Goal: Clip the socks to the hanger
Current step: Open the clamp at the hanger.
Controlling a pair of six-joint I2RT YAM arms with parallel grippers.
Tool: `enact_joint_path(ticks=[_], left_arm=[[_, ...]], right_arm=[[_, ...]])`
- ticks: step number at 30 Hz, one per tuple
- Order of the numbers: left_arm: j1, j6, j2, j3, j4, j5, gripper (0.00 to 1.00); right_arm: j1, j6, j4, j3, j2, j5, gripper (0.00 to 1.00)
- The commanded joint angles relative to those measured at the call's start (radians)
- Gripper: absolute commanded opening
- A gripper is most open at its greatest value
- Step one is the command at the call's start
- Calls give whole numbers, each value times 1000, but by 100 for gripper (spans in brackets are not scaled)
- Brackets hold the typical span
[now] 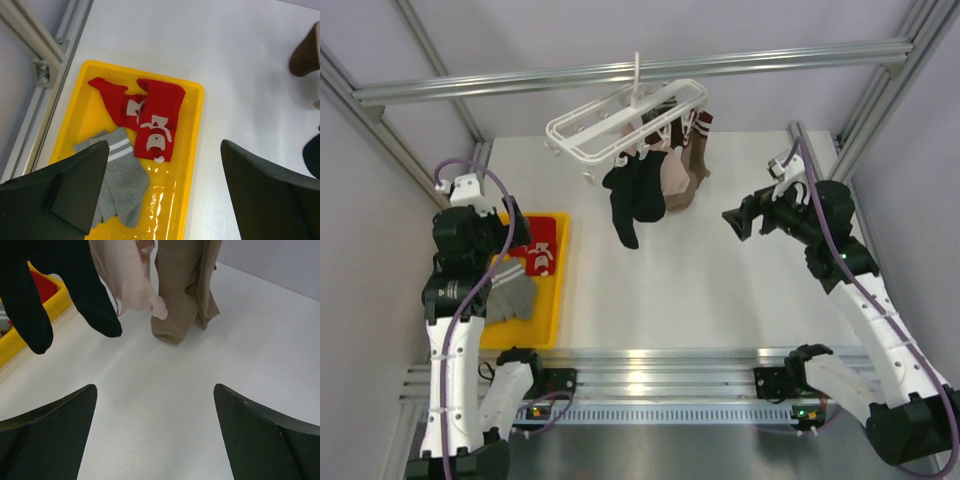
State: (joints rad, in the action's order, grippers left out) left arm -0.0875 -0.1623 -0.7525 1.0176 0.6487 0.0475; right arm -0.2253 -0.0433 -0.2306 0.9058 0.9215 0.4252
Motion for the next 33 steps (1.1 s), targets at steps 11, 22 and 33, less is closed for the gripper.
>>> enact_joint_path(ticks=[11,22,33], left_arm=[[-3,204,147,21,-294,-849,90],[-1,193,41,-57,-538,-1043,76],[84,-7,65,-390,-1178,-736,78]], right_arm=[[-207,-53,178,166,135,46,100],[-408,86,293,352,313,69,100],[-488,272,332,449,367,-118,83]])
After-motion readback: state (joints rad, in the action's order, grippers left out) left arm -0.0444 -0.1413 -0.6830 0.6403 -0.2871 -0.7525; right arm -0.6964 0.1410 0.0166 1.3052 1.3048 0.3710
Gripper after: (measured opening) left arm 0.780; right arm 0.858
